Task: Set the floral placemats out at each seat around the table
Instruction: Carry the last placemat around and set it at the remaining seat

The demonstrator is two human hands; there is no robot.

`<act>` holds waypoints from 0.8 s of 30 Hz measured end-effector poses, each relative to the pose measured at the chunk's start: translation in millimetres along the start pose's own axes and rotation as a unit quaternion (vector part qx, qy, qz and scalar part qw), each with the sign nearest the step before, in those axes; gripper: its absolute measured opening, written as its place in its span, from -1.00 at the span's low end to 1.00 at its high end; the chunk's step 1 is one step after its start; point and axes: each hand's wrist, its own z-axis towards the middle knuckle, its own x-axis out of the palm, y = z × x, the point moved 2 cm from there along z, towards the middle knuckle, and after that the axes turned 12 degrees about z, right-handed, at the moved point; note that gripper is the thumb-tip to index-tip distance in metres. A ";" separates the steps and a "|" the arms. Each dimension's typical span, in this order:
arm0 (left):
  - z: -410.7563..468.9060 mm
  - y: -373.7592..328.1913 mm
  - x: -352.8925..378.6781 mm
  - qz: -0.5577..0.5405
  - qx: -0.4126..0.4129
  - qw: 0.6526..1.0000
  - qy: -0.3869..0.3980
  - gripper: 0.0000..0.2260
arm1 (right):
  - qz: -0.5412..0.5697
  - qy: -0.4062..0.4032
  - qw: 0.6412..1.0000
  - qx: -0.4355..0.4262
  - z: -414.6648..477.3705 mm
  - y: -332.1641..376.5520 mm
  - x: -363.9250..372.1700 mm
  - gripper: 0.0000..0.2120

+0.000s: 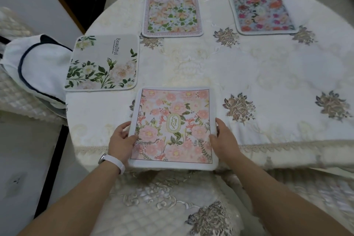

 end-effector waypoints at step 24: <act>6.3 -2.4 -4.7 0.207 0.085 0.975 0.001 -0.62 | -0.100 -0.016 0.994 -0.030 16.3 8.2 -9.1 -0.66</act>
